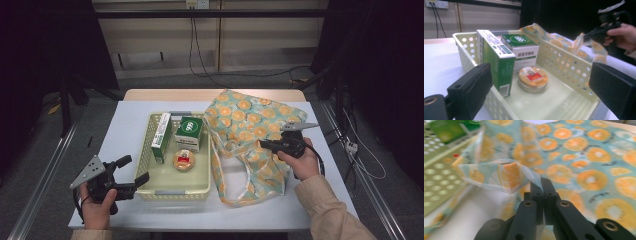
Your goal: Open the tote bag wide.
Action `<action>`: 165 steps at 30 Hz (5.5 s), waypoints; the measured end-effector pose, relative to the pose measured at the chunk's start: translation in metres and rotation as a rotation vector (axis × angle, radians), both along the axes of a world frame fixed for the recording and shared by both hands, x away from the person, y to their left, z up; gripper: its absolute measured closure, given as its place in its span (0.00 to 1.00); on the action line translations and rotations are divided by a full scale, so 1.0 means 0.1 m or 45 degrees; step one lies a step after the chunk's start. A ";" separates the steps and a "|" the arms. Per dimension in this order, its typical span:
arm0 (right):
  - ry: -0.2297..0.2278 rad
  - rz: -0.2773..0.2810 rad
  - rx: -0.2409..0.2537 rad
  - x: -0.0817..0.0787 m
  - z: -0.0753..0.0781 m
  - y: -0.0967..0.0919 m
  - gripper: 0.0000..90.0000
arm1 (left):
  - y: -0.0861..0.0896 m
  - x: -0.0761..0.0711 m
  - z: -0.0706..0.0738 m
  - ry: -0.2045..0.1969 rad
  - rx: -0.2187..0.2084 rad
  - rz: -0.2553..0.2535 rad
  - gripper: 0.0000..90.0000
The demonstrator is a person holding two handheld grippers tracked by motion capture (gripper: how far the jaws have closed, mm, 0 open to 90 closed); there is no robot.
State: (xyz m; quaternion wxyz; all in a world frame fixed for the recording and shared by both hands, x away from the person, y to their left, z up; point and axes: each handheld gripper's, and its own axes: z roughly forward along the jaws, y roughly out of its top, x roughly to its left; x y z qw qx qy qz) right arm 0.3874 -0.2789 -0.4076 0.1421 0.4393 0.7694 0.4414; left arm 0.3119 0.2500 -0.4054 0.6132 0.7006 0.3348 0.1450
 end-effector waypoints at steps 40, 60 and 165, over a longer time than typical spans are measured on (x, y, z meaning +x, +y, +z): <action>-0.042 0.103 -0.248 -0.11 -0.04 0.31 0.70 | -0.01 0.00 -0.01 0.005 0.010 -0.007 0.06; 0.118 0.372 -0.185 -0.21 -0.29 0.80 1.00 | -0.03 0.01 -0.02 0.009 0.016 -0.021 0.06; 0.036 0.245 -0.401 -0.31 -0.44 0.82 0.48 | -0.08 0.02 -0.02 0.011 0.029 -0.042 0.06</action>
